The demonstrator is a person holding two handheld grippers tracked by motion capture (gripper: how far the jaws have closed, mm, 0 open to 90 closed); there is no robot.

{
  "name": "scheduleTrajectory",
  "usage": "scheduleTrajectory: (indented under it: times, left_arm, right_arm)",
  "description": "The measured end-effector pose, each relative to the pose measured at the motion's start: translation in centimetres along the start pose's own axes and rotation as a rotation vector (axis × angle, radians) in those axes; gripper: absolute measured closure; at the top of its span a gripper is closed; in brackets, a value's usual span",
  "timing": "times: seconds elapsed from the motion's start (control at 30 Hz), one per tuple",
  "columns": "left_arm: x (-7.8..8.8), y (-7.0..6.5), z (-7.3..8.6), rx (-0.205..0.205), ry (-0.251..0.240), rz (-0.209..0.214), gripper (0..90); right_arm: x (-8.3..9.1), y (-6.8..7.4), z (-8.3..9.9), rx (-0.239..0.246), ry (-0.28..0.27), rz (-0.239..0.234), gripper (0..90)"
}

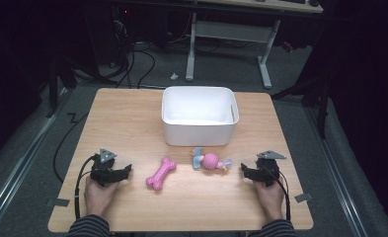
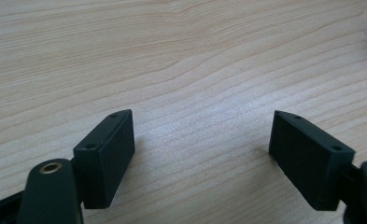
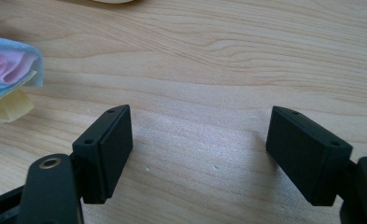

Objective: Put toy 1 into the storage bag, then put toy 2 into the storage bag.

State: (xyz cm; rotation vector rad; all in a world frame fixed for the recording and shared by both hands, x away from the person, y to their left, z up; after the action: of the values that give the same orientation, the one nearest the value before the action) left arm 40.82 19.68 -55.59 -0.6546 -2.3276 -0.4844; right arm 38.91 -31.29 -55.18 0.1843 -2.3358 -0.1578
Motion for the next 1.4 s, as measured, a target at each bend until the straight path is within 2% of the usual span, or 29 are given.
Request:
scheduleTrajectory:
  times: [0.23,0.33,0.6,0.73,0.83,0.9,1.1,1.4]
  left_arm:
    - [0.3,0.1,-0.3,-0.003,-0.01,-0.003,24.8]
    - [1.1,0.0,-0.7,0.002,-0.033,0.01,24.8]
    - [2.2,-0.5,-1.1,0.008,-0.046,0.049,26.6]
    - [2.5,-0.9,-1.7,-0.018,-0.035,0.046,26.4]
    - [2.6,-1.1,-2.0,-0.009,-0.042,0.054,26.5]
    - [2.8,-1.4,-2.4,-0.006,-0.054,0.066,26.5]
    - [3.3,-2.9,-3.7,-0.048,-0.068,0.085,27.0]
    - [4.2,-4.1,-4.6,-0.026,-0.091,0.146,30.1]
  right_arm:
    - [0.0,0.0,0.0,0.0,0.0,0.0,22.9]
    - [0.0,0.0,0.0,0.002,-0.001,-0.001,23.0]
    - [0.0,0.0,0.0,0.0,0.0,-0.001,23.0]
    - [0.0,0.0,0.0,-0.001,0.0,-0.001,23.0]
    - [0.0,0.0,0.0,-0.001,-0.001,-0.001,23.0]
    - [0.0,0.0,0.0,0.0,-0.002,-0.001,23.0]
    - [0.0,0.0,0.0,-0.001,-0.002,-0.002,23.1]
    - [0.0,0.0,0.0,-0.001,0.0,-0.003,23.3]
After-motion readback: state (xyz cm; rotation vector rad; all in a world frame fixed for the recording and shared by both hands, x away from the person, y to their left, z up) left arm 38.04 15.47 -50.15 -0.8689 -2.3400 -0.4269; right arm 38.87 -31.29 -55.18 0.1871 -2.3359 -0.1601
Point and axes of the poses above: each handheld gripper's, and its own axes: x roughly backward along the jaws, z roughly out of its underside, y roughly to its left, the point moved 3 cm from there along -x, roughly forward along the jaws, and after that the axes turned 15 degrees about -x, right-handed, at the moved point
